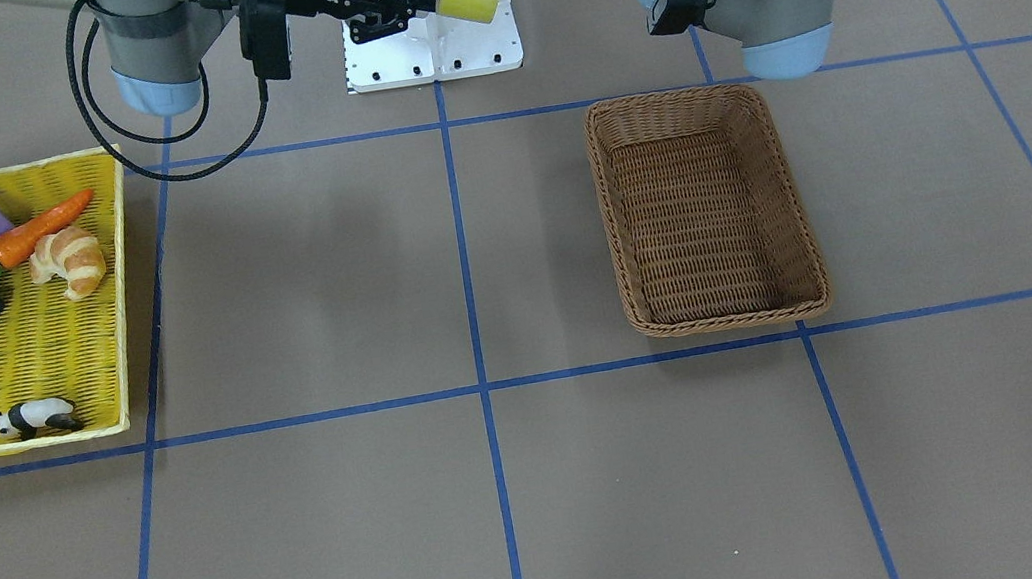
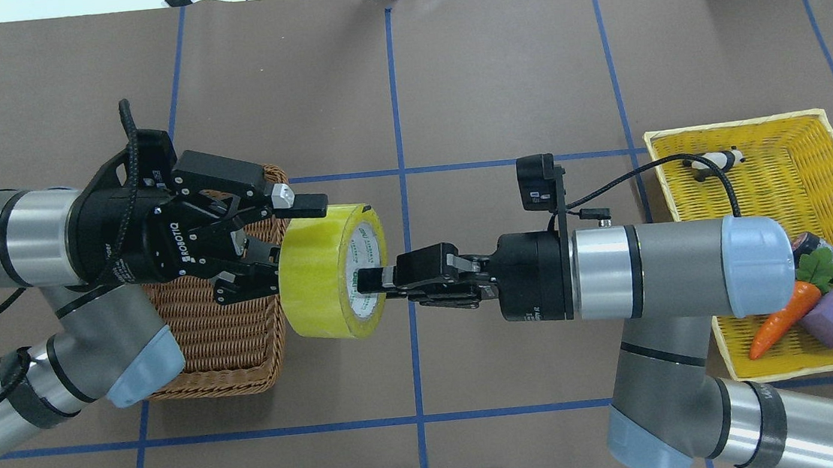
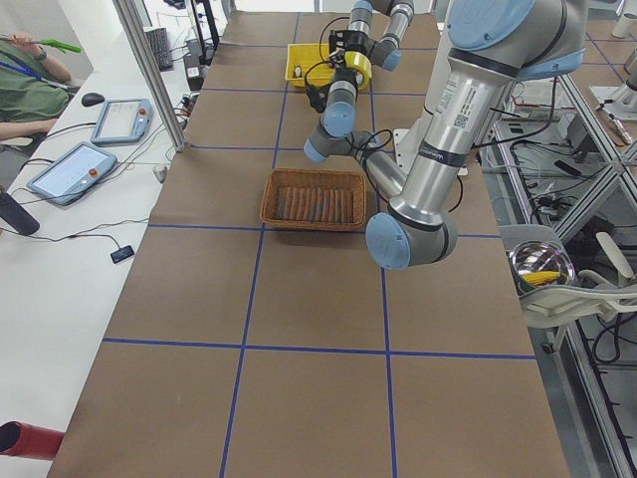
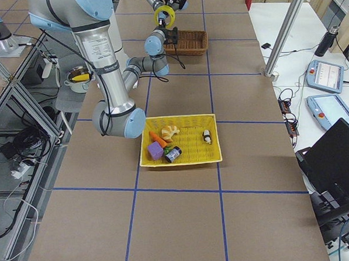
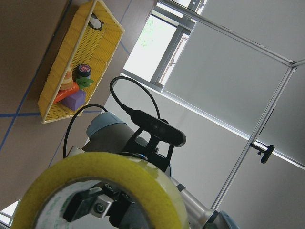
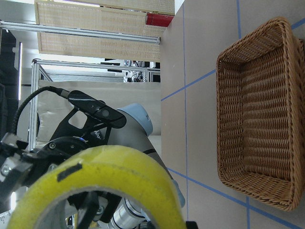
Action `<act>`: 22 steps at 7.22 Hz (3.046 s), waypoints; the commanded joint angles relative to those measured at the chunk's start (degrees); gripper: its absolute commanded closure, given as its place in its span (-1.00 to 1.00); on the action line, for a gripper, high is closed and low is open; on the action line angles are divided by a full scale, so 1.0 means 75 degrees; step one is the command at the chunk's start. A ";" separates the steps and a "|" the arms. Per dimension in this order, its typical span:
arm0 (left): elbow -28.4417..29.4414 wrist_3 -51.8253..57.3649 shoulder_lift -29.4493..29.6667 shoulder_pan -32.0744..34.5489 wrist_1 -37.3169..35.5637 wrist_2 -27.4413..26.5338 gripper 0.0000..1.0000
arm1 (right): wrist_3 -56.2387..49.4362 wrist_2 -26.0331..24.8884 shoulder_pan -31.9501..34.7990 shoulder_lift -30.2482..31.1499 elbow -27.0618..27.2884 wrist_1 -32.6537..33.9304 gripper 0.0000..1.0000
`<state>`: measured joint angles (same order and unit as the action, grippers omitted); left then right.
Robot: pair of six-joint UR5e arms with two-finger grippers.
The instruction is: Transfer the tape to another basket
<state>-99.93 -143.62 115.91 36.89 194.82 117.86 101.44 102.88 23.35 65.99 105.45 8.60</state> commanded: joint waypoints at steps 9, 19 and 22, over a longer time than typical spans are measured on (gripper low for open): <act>-0.0047 -0.0093 -0.0138 0.0004 0.0039 0.0117 1.00 | -0.0014 -0.0464 -0.0301 0.0224 -0.0115 -0.0303 -1.00; -0.0117 0.6169 -0.1837 0.2241 -0.3646 0.1289 1.00 | -0.7562 0.2159 0.5016 0.1010 -0.0256 0.6236 -1.00; -0.0386 0.8513 -0.2037 0.2056 -0.6235 0.0766 1.00 | -1.0281 0.2827 0.5802 0.1103 -0.0267 0.9017 -1.00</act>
<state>-102.39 -86.61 100.97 53.51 155.51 126.15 33.18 121.92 64.35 73.91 103.49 68.01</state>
